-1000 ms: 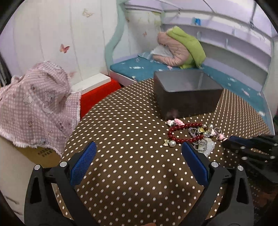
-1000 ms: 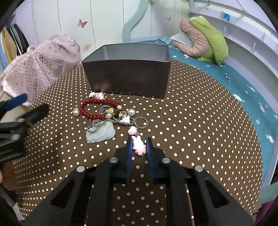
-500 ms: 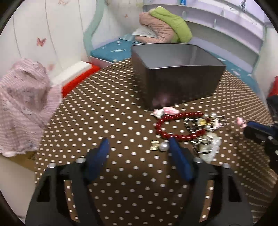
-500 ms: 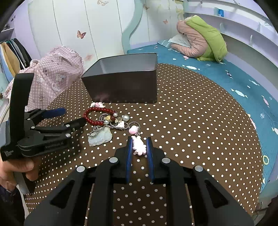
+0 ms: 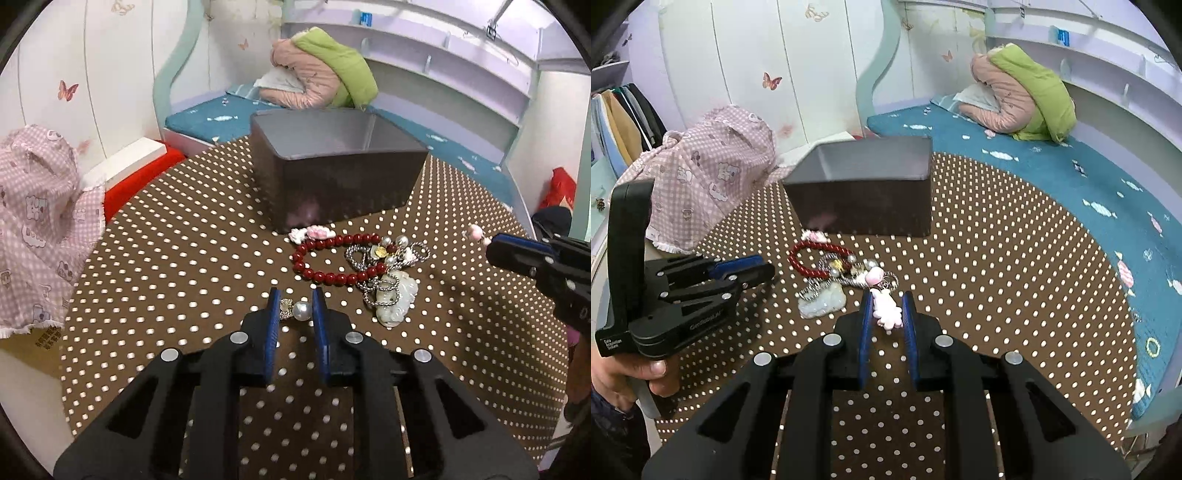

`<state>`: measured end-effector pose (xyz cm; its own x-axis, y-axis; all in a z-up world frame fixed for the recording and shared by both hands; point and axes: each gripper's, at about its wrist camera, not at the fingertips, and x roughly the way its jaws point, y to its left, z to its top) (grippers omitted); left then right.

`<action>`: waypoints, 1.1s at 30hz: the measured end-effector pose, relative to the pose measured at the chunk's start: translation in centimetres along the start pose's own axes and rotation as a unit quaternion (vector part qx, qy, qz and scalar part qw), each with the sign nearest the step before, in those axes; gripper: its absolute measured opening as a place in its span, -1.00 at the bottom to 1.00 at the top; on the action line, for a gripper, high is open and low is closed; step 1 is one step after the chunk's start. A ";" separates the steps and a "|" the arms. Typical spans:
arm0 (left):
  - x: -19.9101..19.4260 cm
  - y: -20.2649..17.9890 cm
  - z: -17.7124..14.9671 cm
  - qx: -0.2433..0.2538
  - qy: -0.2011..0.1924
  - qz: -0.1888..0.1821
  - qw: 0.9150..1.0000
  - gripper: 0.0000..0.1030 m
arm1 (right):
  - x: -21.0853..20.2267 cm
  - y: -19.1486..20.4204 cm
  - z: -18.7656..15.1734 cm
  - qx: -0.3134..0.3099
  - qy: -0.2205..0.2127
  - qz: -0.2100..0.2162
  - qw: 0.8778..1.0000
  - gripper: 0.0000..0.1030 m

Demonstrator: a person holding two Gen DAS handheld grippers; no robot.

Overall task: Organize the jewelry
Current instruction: 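Carry both held pieces over the grey box and open both tools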

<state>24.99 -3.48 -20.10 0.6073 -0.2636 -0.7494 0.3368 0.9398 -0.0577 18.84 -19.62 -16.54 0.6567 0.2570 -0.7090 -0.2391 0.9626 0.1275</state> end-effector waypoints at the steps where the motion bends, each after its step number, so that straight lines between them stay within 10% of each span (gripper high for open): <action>1: -0.6 0.2 0.1 -0.002 -0.006 0.000 1.000 -0.67 | -0.4 0.1 0.4 -0.002 -0.005 0.002 1.000 -0.72; 20: -10.9 1.3 11.5 -0.044 -0.161 0.005 0.986 -0.66 | -5.2 1.5 11.9 -0.038 -0.086 0.018 0.995 -0.72; 33: -1.5 1.8 16.9 -0.067 -0.082 -0.005 0.994 -0.66 | 4.1 -1.0 14.8 0.011 0.017 0.034 0.999 -0.72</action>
<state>36.85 -5.07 -7.88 0.7169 -0.2953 -0.6316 0.2511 0.9544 -0.1612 32.37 -18.25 -9.36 0.6143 0.3195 -0.7215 -0.2658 0.9447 0.1920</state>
